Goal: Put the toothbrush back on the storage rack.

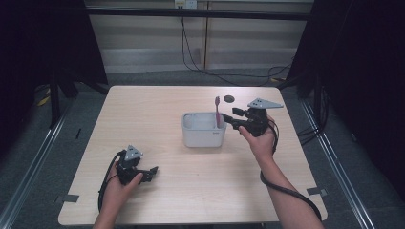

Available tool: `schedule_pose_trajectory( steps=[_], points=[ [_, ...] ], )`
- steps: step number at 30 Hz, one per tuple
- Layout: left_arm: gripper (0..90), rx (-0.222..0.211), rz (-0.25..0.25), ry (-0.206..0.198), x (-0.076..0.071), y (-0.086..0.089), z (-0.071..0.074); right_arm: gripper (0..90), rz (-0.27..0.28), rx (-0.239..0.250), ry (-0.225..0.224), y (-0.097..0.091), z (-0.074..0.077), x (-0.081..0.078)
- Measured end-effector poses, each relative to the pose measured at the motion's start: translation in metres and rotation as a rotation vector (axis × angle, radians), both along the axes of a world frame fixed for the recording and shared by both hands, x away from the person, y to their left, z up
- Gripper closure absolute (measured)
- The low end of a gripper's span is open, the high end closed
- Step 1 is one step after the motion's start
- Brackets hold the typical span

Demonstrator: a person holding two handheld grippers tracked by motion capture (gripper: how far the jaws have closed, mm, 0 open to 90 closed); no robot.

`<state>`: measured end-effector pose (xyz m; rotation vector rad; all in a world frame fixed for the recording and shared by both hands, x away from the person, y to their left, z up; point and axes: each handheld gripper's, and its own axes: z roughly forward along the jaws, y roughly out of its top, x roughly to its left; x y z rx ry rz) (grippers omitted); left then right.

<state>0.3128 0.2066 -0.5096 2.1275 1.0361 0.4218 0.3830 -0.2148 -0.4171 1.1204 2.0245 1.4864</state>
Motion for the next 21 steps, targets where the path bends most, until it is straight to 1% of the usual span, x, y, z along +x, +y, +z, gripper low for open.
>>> schedule_pose_trajectory(
  steps=[6, 10, 16, 21],
  points=[
    [13.8, 0.002, -0.001, 0.000, 0.000, 0.000, 0.000, 34.4, 0.015, -0.005, 0.014, -0.001, 0.000, 0.000],
    [13.8, 0.000, 0.000, 0.000, 0.000, 0.000, 0.000, 32.2, 0.017, -0.007, 0.017, -0.003, -0.001, -0.001],
    [13.8, 0.002, -0.002, 0.000, 0.000, 0.000, 0.000, 29.9, 0.034, -0.021, 0.028, -0.006, -0.003, -0.004],
    [13.8, 0.002, -0.002, 0.000, 0.000, 0.000, 0.000, 27.9, 0.035, -0.027, 0.034, -0.012, -0.004, -0.007]
  ],
)
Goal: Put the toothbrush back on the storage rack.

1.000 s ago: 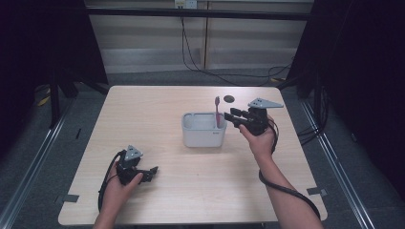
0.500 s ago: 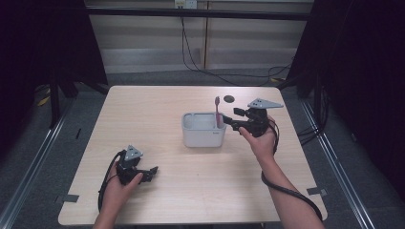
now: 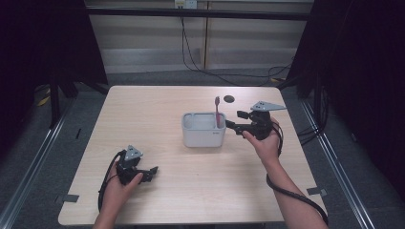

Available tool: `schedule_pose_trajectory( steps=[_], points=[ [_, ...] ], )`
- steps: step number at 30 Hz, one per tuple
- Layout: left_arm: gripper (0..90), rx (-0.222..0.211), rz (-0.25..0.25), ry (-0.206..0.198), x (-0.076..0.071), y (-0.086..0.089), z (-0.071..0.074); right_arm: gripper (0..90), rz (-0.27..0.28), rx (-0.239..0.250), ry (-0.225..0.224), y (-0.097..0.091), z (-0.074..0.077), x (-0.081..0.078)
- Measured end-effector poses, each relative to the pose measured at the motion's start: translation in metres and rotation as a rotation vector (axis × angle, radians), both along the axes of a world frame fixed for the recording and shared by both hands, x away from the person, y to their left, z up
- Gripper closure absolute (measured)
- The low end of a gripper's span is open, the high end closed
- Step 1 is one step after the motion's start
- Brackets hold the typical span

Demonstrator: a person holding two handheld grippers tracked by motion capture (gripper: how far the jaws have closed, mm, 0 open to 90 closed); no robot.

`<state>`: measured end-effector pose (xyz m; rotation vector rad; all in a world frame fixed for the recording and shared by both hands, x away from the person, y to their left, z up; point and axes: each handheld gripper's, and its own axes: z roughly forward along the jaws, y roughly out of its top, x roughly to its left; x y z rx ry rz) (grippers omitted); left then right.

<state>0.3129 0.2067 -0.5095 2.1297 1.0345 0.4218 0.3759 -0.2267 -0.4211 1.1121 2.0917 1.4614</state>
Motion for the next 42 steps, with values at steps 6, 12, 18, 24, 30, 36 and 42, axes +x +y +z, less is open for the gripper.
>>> schedule_pose_trajectory(
  steps=[6, 12, 18, 24, 30, 36, 42],
  points=[
    [13.8, 0.000, 0.000, 0.000, 0.000, 0.000, 0.000, 26.7, 0.011, -0.010, 0.006, -0.007, -0.001, -0.004],
    [13.8, -0.002, 0.001, 0.000, 0.000, 0.000, 0.000, 26.3, 0.025, -0.022, 0.013, -0.011, -0.003, -0.009],
    [13.8, -0.002, 0.001, 0.000, 0.000, 0.000, 0.000, 26.2, 0.029, -0.031, 0.019, -0.018, -0.007, -0.013],
    [13.8, 0.000, 0.000, 0.000, 0.000, 0.000, 0.000, 25.5, 0.040, -0.047, 0.027, -0.024, -0.011, -0.017],
    [13.8, 0.000, 0.000, 0.000, 0.000, 0.000, 0.000, 24.6, 0.051, -0.055, 0.039, -0.028, -0.016, -0.020],
    [13.8, -0.002, 0.002, 0.000, 0.000, 0.000, 0.000, 23.6, 0.056, -0.062, 0.049, -0.032, -0.021, -0.022],
    [13.8, 0.000, 0.000, 0.000, 0.000, 0.000, 0.000, 22.4, 0.065, -0.072, 0.060, -0.038, -0.026, -0.025]
  ],
)
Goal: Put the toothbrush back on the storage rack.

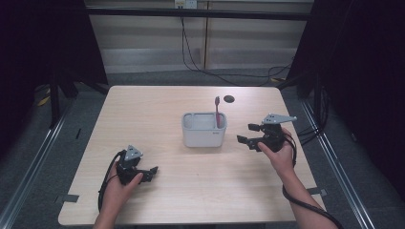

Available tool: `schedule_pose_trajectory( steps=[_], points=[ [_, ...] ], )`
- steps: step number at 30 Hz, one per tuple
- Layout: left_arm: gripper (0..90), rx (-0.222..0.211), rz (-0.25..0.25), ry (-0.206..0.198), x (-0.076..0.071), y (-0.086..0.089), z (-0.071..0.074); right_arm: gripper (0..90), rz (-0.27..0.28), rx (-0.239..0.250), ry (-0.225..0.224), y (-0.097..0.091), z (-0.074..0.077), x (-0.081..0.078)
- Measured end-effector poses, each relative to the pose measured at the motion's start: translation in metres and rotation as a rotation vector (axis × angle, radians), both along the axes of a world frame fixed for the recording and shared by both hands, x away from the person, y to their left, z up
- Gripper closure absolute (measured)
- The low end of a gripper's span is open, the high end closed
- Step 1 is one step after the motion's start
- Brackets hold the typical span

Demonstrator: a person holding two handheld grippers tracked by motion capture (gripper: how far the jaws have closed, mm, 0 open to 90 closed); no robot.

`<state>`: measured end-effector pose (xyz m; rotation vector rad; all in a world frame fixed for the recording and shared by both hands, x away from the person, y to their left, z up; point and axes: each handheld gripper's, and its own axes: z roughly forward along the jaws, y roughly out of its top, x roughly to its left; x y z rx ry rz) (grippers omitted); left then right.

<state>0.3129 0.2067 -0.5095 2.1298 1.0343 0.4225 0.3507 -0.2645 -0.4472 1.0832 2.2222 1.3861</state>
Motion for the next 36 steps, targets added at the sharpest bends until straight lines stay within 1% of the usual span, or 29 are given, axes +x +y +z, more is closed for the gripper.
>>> schedule_pose_trajectory(
  steps=[3, 10, 17, 23, 28, 31, 36],
  points=[
    [13.8, -0.002, 0.001, 0.000, 0.000, 0.000, 0.000, 22.0, 0.006, -0.003, 0.008, -0.003, -0.003, -0.001],
    [13.8, -0.002, 0.001, 0.000, 0.000, 0.000, 0.000, 20.9, 0.010, -0.037, 0.025, -0.008, -0.012, -0.005],
    [13.8, -0.002, 0.001, 0.000, 0.000, 0.000, 0.000, 20.7, 0.012, -0.047, 0.039, -0.012, -0.019, -0.007],
    [13.8, 0.000, 0.000, 0.000, 0.000, 0.000, 0.000, 20.8, 0.011, -0.066, 0.049, -0.017, -0.027, -0.008],
    [13.8, -0.002, 0.001, 0.000, 0.000, 0.000, 0.000, 20.8, -0.004, -0.083, 0.061, -0.023, -0.033, -0.010],
    [13.8, -0.002, 0.002, 0.000, 0.000, 0.000, 0.000, 20.9, -0.011, -0.086, 0.062, -0.026, -0.036, -0.011],
    [13.8, -0.002, 0.002, 0.000, 0.000, 0.000, 0.000, 21.0, -0.020, -0.093, 0.075, -0.031, -0.042, -0.013]
  ],
)
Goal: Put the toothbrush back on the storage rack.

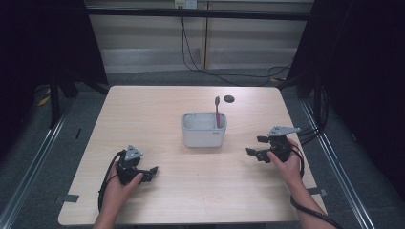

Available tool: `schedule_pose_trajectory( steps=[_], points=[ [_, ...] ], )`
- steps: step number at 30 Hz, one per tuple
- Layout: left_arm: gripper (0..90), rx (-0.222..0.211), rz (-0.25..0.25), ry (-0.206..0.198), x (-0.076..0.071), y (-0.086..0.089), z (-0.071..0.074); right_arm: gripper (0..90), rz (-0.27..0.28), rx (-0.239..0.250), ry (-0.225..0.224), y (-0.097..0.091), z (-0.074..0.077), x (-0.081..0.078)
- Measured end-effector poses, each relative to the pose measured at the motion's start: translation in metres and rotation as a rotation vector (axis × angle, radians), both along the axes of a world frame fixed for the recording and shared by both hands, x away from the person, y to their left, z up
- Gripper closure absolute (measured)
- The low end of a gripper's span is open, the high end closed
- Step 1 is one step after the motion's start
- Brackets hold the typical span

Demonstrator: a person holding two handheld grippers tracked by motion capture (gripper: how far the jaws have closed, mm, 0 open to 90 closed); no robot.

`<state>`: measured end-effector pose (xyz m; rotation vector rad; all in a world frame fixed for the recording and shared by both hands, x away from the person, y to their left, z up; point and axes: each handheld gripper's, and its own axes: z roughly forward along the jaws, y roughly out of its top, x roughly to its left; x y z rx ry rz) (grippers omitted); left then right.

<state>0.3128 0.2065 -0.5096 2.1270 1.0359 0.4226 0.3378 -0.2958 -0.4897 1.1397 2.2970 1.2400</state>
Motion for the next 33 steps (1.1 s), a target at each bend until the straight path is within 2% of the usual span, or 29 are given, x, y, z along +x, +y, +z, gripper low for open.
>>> schedule_pose_trajectory(
  steps=[15, 22, 33],
  points=[
    [13.9, 0.000, 0.000, 0.000, 0.000, 0.000, 0.000, 21.3, -0.025, -0.071, 0.024, -0.010, -0.013, -0.001],
    [13.9, 0.002, -0.001, -0.001, 0.000, 0.000, 0.000, 21.3, -0.021, -0.123, 0.020, -0.011, -0.019, -0.001],
    [13.9, 0.000, -0.001, -0.001, 0.000, 0.000, 0.000, 21.2, -0.023, -0.154, 0.007, -0.011, -0.023, -0.001]
  ],
)
